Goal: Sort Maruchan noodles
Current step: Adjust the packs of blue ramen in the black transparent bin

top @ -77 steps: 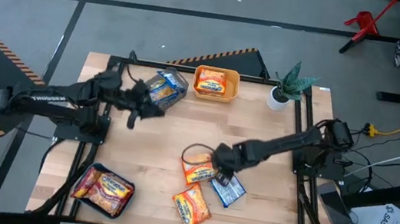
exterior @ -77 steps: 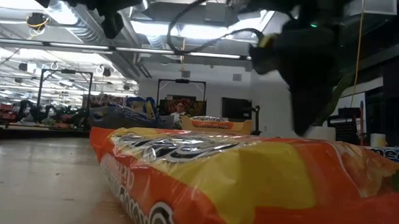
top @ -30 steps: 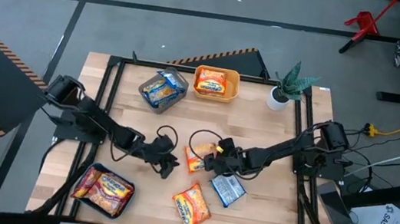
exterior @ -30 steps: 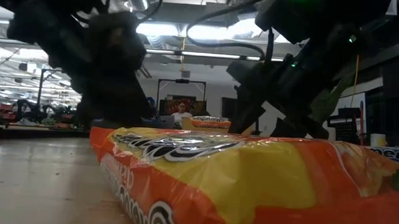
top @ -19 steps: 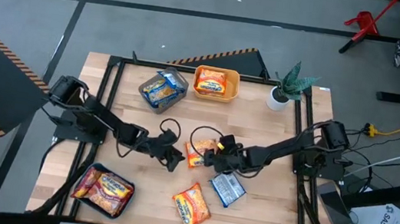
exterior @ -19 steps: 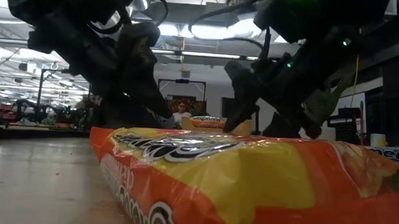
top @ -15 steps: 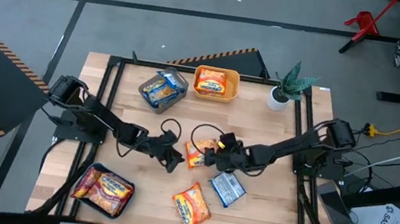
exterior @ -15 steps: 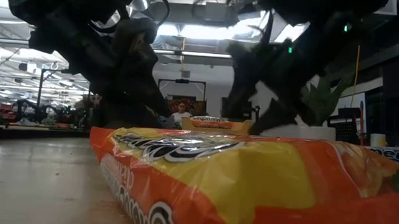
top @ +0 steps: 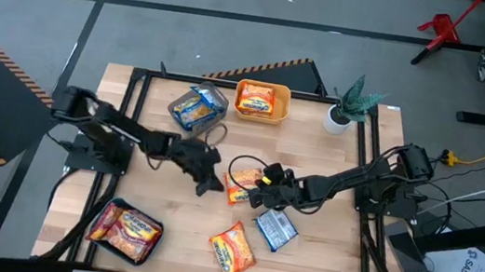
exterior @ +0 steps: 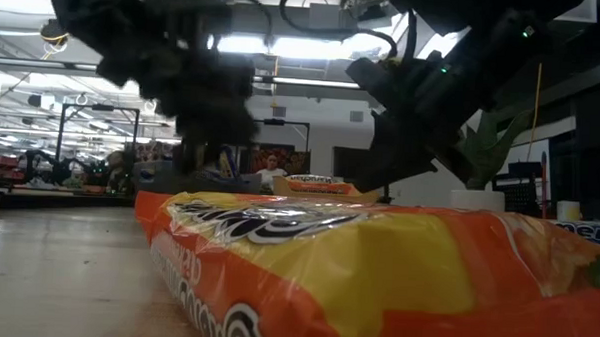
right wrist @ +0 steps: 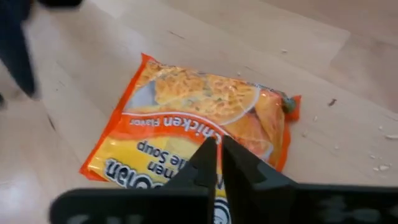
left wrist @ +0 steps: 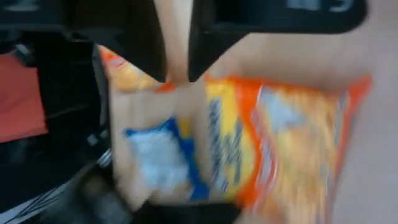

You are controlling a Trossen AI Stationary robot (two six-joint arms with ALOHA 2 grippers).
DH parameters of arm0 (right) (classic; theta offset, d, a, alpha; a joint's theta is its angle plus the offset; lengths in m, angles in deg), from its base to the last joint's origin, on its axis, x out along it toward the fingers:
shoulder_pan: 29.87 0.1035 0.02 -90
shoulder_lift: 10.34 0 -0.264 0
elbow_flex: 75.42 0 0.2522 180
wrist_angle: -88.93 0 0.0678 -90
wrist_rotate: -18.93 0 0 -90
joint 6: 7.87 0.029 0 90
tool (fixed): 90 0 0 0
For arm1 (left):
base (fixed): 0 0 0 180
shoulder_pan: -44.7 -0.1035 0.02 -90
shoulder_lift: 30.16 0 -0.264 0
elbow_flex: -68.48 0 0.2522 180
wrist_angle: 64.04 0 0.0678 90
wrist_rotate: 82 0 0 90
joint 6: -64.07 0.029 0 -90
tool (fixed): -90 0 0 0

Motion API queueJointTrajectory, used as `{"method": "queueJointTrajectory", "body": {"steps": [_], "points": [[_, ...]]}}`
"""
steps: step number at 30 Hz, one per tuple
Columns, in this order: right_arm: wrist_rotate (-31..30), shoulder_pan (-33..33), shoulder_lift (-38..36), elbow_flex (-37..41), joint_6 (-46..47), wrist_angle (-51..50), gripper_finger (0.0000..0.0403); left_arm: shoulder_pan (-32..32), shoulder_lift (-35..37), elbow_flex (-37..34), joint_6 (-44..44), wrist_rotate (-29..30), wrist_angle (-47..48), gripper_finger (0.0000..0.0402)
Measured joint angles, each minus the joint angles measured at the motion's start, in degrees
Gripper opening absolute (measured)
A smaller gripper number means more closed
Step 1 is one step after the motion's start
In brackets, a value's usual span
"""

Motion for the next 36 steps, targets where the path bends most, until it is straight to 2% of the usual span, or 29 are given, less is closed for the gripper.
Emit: {"method": "queueJointTrajectory", "body": {"steps": [2, 4, 7, 9, 12, 16, 21, 23, 29, 34, 36], "points": [[0.2, 0.0, 0.0, 0.0, -0.1, 0.3, 0.0013, -0.6, 4.3, -0.1, 2.5, 2.5, -0.6, 0.0028], [0.0, 0.0, 0.0, 0.0, -0.1, -0.3, 0.0020, -0.2, 9.0, 0.0, 7.5, 8.8, -1.2, 0.0008], [-1.6, 0.0, 0.0, 0.0, -0.1, -1.5, 0.0011, 1.8, 16.4, -0.1, 17.2, 19.6, -2.1, 0.0004], [-1.9, 0.0, 0.0, 0.1, -0.1, -2.4, 0.0003, 3.4, 19.9, -2.1, 19.9, 24.0, -3.9, 0.0002], [-1.8, 0.0, 0.0, 1.4, 0.4, -2.3, 0.0008, 4.6, 21.5, -6.5, 17.1, 25.3, -7.8, 0.0001], [-1.4, 0.0, 0.0, 4.0, 2.1, -0.8, 0.0002, 7.1, 20.0, -12.5, 9.6, 27.4, -13.6, 0.0001], [-0.9, 0.0, 0.0, 5.0, 3.2, -0.8, 0.0002, 9.9, 16.8, -17.7, 1.1, 35.3, -21.1, 0.0004], [-2.5, 0.0, 0.0, 5.0, 3.1, -0.7, 0.0001, 10.7, 15.6, -18.8, -0.3, 37.4, -22.1, 0.0004], [-10.2, 2.8, -1.8, 3.0, -0.6, 3.3, 0.0001, 10.9, 12.7, -19.1, -1.7, 35.8, -25.9, 0.0007], [-8.4, 2.6, -0.1, 3.1, -1.4, 3.1, 0.0000, 8.7, 8.6, -19.1, 0.4, 28.3, -27.3, 0.0031], [-7.9, 2.6, 1.0, 3.1, -1.4, 4.0, 0.0000, 8.3, 6.6, -19.1, 1.0, 27.3, -27.3, 0.0039]]}}
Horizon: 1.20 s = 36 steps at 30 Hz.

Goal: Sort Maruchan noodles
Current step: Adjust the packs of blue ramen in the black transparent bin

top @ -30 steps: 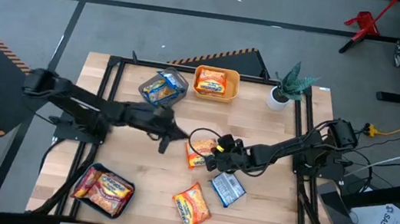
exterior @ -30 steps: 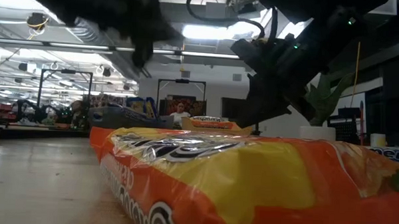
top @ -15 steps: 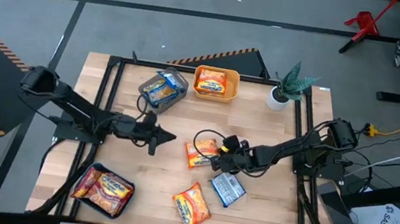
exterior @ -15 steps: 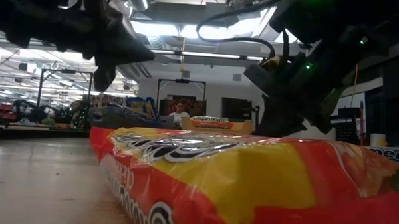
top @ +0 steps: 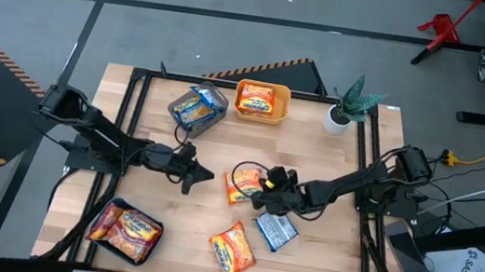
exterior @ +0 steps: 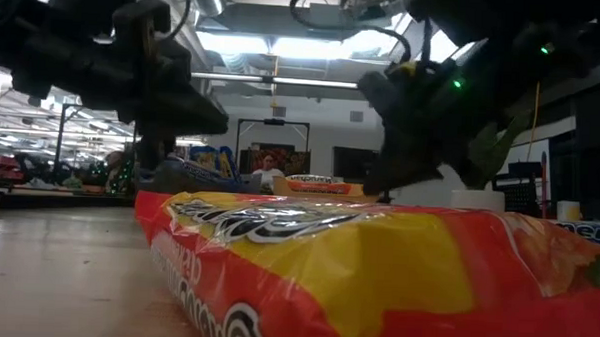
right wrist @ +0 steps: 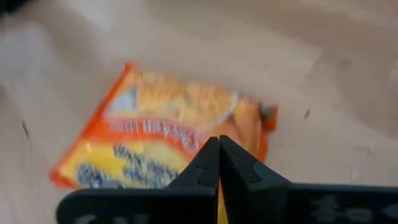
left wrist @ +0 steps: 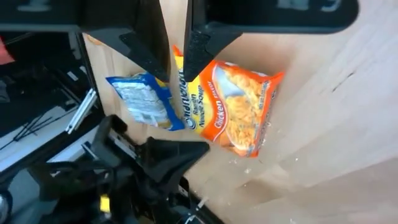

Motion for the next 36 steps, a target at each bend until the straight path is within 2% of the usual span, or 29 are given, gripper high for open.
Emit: {"method": "queueJointTrajectory", "body": {"steps": [5, 10, 14, 22, 29, 36], "points": [[1.1, 0.1, 2.2, 0.0, 1.2, -0.5, 0.0000, -0.3, -4.5, 0.1, -1.3, -0.6, -4.1, 0.0042], [0.8, 0.0, 3.9, 0.0, 1.8, 0.1, 0.0000, 0.1, -7.8, 1.7, -2.5, -5.1, -6.0, 0.0043], [0.2, 0.0, 4.2, -0.1, 2.5, 0.2, 0.0000, 1.0, -10.5, 2.4, -2.8, -4.1, -6.2, 0.0049], [0.3, 0.0, 4.3, -0.1, 3.0, 0.4, 0.0000, 1.4, -13.5, 2.7, -6.5, 0.7, -8.4, 0.0113], [-0.7, 0.0, 4.4, 0.2, 5.0, 0.4, 0.0000, 1.4, -13.9, 2.8, -10.7, 1.6, -9.2, 0.0176], [-1.5, -0.4, 4.8, 0.3, 6.0, 0.4, 0.0000, 1.4, -13.9, 2.8, -17.2, 6.3, -8.4, 0.0191]]}}
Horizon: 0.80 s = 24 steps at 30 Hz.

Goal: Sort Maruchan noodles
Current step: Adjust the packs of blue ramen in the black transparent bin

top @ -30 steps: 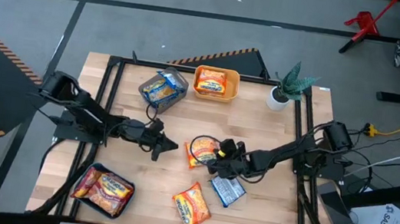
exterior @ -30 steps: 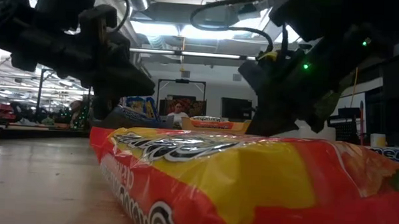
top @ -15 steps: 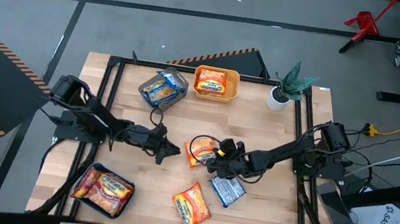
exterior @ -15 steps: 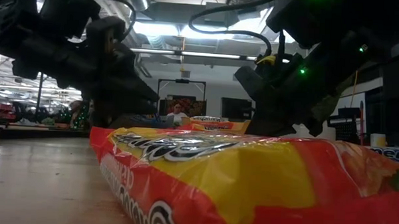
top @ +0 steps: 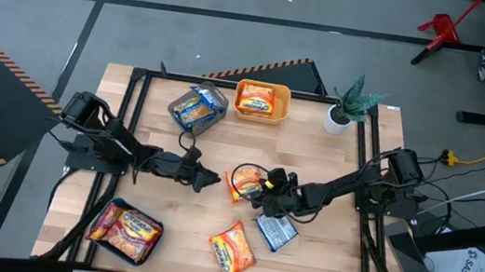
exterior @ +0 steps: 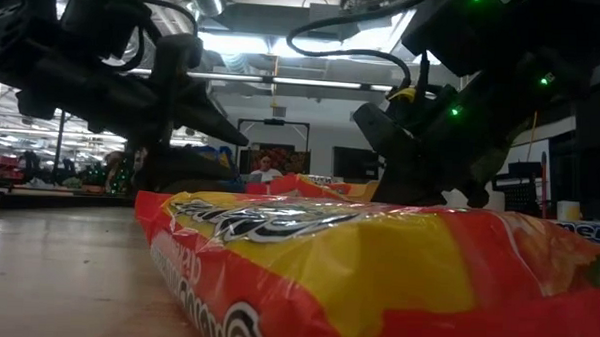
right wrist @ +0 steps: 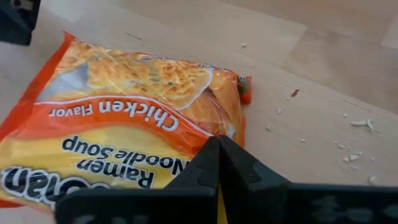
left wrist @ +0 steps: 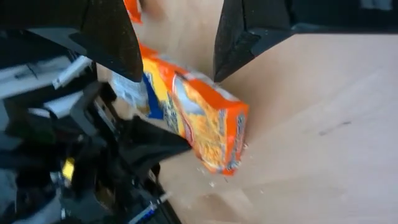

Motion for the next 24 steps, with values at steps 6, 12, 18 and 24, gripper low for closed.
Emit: {"method": "queueJointTrajectory", "body": {"steps": [6, 12, 18, 24], "points": [[0.2, 0.0, 0.0, 0.0, 0.0, 0.4, 0.0000, 0.0, -1.0, 3.2, -1.0, -0.1, 3.6, 0.0191], [0.6, 0.0, 0.0, 0.0, 0.0, 0.5, 0.0000, 0.0, -5.8, 8.4, -0.9, -4.6, 5.9, 0.0191], [0.8, 0.0, 0.0, 0.0, 0.0, 0.6, 0.0000, 1.0, -9.0, 9.3, -6.3, -4.6, 6.9, 0.0191], [0.4, 0.0, 0.0, 0.0, 0.0, 0.8, 0.0000, 1.8, -9.5, 10.2, -10.7, 0.6, 5.9, 0.0191]]}}
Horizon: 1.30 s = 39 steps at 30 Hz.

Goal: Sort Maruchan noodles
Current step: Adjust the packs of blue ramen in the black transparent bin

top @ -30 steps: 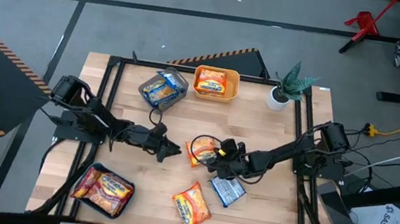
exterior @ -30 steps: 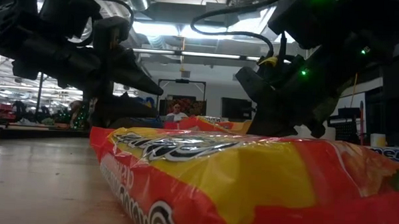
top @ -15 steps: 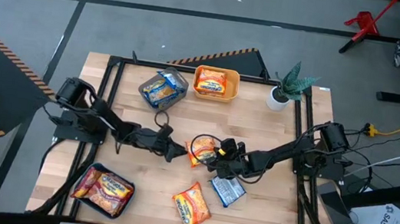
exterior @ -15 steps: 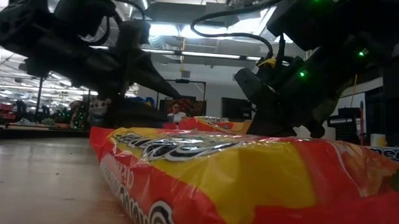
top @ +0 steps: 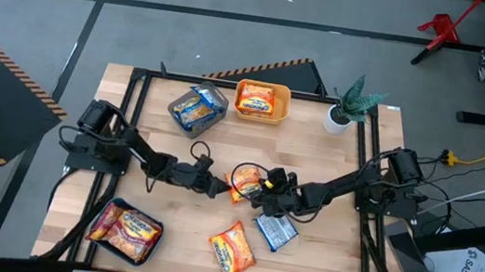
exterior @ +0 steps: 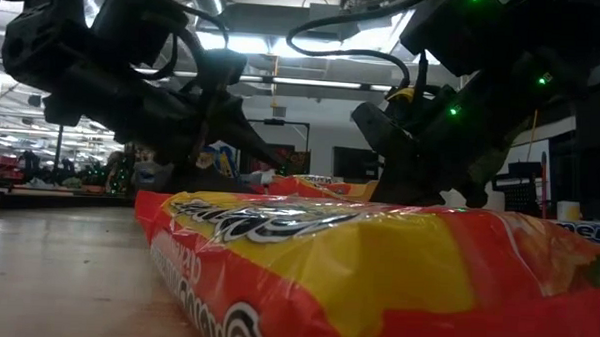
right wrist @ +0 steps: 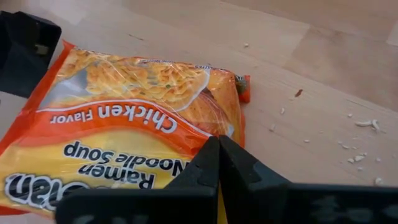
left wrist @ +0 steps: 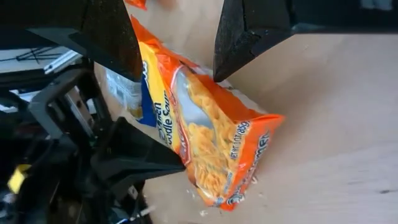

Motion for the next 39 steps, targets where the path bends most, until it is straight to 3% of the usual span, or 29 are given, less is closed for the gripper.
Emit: {"method": "queueJointTrajectory", "body": {"steps": [11, 21, 27, 39], "points": [[-0.8, 0.0, 0.1, 0.1, 0.0, 2.5, 0.0000, -0.4, 0.1, 5.5, -3.5, -8.7, 11.5, 0.0191], [-0.7, 0.4, 6.3, -0.2, 2.8, 8.1, 0.0000, -6.0, 3.0, 5.0, -0.4, -26.8, 10.0, 0.0191], [-0.6, 0.3, 6.5, -0.1, 2.8, 10.5, 0.0000, -8.2, 3.4, 3.9, -0.1, -25.7, 10.4, 0.0191], [0.1, 0.4, 6.6, 0.0, 2.9, 12.1, 0.0000, -7.6, 3.5, 3.8, -4.5, -12.1, 14.9, 0.0191]]}}
